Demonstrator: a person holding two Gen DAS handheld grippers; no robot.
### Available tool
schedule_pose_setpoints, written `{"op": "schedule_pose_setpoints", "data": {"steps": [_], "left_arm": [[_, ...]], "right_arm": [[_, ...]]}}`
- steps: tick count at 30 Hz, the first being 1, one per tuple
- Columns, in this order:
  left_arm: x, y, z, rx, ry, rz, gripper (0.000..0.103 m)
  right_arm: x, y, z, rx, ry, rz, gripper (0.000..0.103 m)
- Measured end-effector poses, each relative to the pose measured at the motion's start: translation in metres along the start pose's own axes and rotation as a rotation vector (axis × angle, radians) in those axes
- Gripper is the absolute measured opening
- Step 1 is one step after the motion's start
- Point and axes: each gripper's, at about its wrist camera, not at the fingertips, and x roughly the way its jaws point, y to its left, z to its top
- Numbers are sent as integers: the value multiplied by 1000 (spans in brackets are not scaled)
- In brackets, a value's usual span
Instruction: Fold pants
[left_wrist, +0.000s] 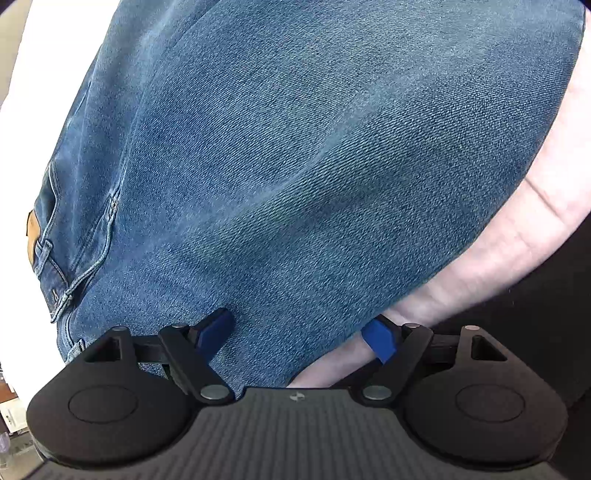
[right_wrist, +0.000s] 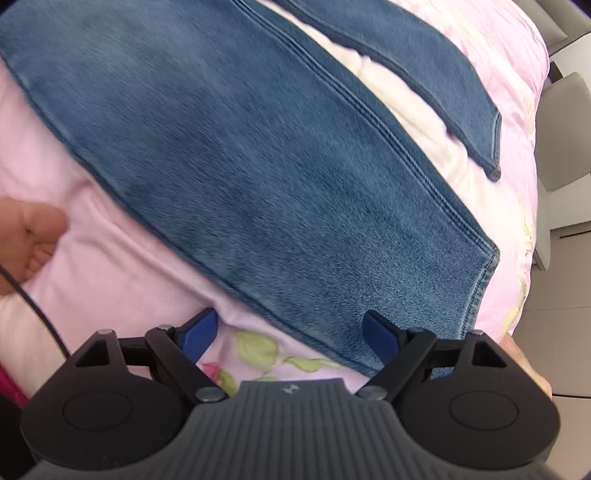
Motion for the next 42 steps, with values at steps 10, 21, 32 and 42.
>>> {"op": "schedule_pose_setpoints", "data": {"steps": [10,21,32,42], "left_arm": [[-39,-11,-38,-92,-168,105,24],[-125,39,-34,-295,-420,218,14],[-138,163,68,-357,-450,304,13],[-20,268,164,-400,-326,178,13]], "right_arm": [[-12,-3,-2,10,-62,-53,15],[-93,-45,32,143,-238,-244,4],[-79,-132,156,140,-273,-355,1],[29,-189,271,99,-165,-308,1]]}}
